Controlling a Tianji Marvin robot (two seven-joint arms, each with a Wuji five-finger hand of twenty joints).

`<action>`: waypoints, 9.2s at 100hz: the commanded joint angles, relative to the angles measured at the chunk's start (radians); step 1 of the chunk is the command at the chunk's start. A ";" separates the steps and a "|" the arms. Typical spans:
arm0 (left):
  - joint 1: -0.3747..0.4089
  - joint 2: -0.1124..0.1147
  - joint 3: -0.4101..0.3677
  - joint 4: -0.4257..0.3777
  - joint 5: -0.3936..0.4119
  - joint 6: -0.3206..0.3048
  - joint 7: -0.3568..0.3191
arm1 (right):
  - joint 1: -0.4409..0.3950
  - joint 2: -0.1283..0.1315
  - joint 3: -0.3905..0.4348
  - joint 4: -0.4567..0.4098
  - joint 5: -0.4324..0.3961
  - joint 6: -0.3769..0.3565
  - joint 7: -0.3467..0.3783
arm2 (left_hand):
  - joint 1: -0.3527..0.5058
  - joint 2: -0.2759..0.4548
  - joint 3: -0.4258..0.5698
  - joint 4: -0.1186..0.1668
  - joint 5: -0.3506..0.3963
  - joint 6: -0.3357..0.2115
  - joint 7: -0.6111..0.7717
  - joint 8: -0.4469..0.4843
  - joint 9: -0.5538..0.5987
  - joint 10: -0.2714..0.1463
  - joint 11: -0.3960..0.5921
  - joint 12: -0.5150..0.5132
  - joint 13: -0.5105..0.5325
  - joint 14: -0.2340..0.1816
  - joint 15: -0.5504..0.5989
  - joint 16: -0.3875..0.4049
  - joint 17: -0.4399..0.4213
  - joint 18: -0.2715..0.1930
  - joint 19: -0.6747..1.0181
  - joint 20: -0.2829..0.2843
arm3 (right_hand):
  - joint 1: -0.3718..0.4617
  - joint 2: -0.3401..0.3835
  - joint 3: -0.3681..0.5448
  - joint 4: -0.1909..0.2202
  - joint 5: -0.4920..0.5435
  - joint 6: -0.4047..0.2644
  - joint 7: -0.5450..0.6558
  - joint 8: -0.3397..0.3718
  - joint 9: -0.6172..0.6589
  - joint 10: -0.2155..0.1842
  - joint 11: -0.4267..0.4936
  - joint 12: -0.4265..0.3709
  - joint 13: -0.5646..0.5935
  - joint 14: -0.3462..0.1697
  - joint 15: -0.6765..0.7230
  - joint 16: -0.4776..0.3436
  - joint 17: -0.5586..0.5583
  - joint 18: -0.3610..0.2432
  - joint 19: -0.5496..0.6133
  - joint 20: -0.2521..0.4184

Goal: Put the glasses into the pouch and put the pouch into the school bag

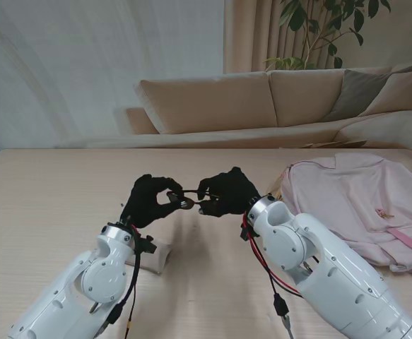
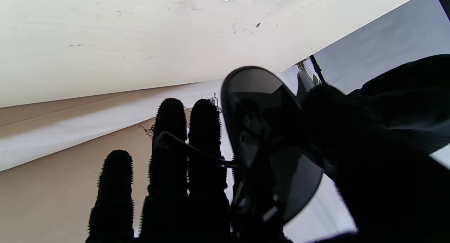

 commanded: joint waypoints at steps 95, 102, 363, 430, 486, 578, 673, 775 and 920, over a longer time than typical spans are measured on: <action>-0.009 -0.005 0.003 -0.005 0.030 0.015 -0.013 | -0.023 -0.041 -0.014 0.034 -0.014 0.091 -0.130 | -0.164 -0.003 0.097 0.107 -0.364 -0.001 -0.081 0.099 -0.313 0.000 -0.015 -0.057 -0.141 -0.041 0.012 0.044 -0.034 -0.011 0.110 0.025 | 0.174 -0.066 0.222 -0.176 0.221 -0.095 0.323 0.080 0.272 0.135 0.231 0.288 0.252 0.062 0.464 0.157 0.126 0.012 0.290 0.091; -0.010 -0.005 0.005 -0.003 0.029 0.016 -0.013 | -0.025 -0.047 -0.015 0.041 -0.004 0.094 -0.153 | -0.153 0.001 0.107 0.108 -0.344 -0.001 -0.075 0.101 -0.299 0.002 -0.007 -0.055 -0.125 -0.037 0.019 0.046 -0.022 -0.007 0.120 0.028 | 0.173 -0.091 0.254 -0.182 0.247 -0.086 0.319 0.080 0.295 0.152 0.222 0.292 0.270 0.077 0.470 0.162 0.139 0.016 0.300 0.099; 0.145 0.081 -0.256 -0.166 0.027 -0.028 -0.399 | -0.088 -0.039 0.076 -0.007 0.021 0.099 -0.128 | -0.266 -0.079 -0.159 0.084 -0.545 0.183 -0.500 -0.335 -0.593 0.028 -0.189 -0.171 -0.347 -0.089 -0.181 -0.061 -0.035 -0.074 0.092 0.035 | 0.178 -0.055 0.237 -0.186 0.232 -0.002 0.348 0.137 0.333 0.189 0.305 0.349 0.332 0.111 0.588 0.245 0.238 0.002 0.405 0.211; 0.074 0.192 -0.128 -0.141 0.210 0.016 -0.907 | -0.117 -0.043 0.105 0.016 0.026 0.073 -0.164 | -0.323 -0.150 -0.105 0.061 -0.563 0.358 -0.908 -0.478 -0.694 0.118 -0.461 -0.343 -0.454 -0.082 -0.443 -0.252 -0.038 -0.063 -0.382 0.045 | 0.175 -0.054 0.227 -0.182 0.227 -0.009 0.345 0.138 0.328 0.182 0.306 0.352 0.325 0.105 0.585 0.247 0.233 0.003 0.402 0.216; 0.001 0.187 -0.030 -0.056 0.292 0.064 -0.865 | -0.121 -0.050 0.102 0.041 0.042 0.074 -0.192 | -0.314 -0.181 -0.046 0.057 -0.562 0.389 -0.954 -0.441 -0.695 0.127 -0.461 -0.373 -0.453 -0.079 -0.439 -0.262 -0.040 -0.059 -0.366 0.068 | 0.170 -0.066 0.234 -0.182 0.234 -0.009 0.345 0.131 0.331 0.181 0.305 0.351 0.329 0.105 0.585 0.247 0.236 0.010 0.402 0.218; -0.057 0.175 0.046 0.044 0.312 0.030 -0.751 | -0.117 -0.056 0.099 0.054 0.054 0.075 -0.213 | -0.290 -0.185 -0.025 0.065 -0.557 0.371 -0.919 -0.391 -0.690 0.147 -0.446 -0.307 -0.453 -0.054 -0.412 -0.172 -0.022 -0.038 -0.343 0.112 | 0.168 -0.066 0.231 -0.182 0.234 -0.009 0.344 0.126 0.331 0.180 0.304 0.351 0.330 0.108 0.583 0.246 0.239 0.016 0.401 0.219; -0.094 0.175 0.081 0.097 0.303 0.000 -0.734 | -0.122 -0.059 0.095 0.054 0.063 0.084 -0.220 | -0.209 -0.081 -0.134 0.122 -0.567 0.281 -0.684 -0.109 -0.681 0.074 -0.398 -0.115 -0.437 -0.074 -0.365 -0.093 -0.015 -0.038 -0.306 0.117 | 0.170 -0.059 0.220 -0.180 0.233 -0.005 0.342 0.120 0.329 0.181 0.300 0.349 0.326 0.110 0.578 0.242 0.235 0.013 0.403 0.220; -0.081 0.170 0.078 0.089 0.296 0.017 -0.711 | -0.123 -0.062 0.095 0.059 0.067 0.083 -0.233 | -0.090 0.054 0.091 0.130 -0.543 0.351 -0.119 0.040 -0.590 0.121 -0.009 -0.051 -0.317 0.003 -0.030 -0.004 -0.017 -0.092 0.198 0.045 | 0.171 -0.058 0.215 -0.179 0.231 -0.002 0.342 0.116 0.327 0.181 0.298 0.346 0.325 0.113 0.578 0.240 0.234 0.012 0.405 0.222; -0.015 0.095 -0.007 -0.111 0.224 0.141 -0.413 | -0.148 0.004 0.130 -0.166 -0.007 -0.007 0.047 | 0.121 0.107 0.002 0.087 -0.492 0.259 0.190 0.193 -0.408 0.099 0.213 0.106 -0.032 0.052 0.170 0.104 0.156 -0.031 0.366 0.118 | 0.171 -0.050 0.203 -0.176 0.229 -0.017 0.337 0.123 0.328 0.171 0.300 0.348 0.330 0.096 0.578 0.239 0.250 0.009 0.409 0.227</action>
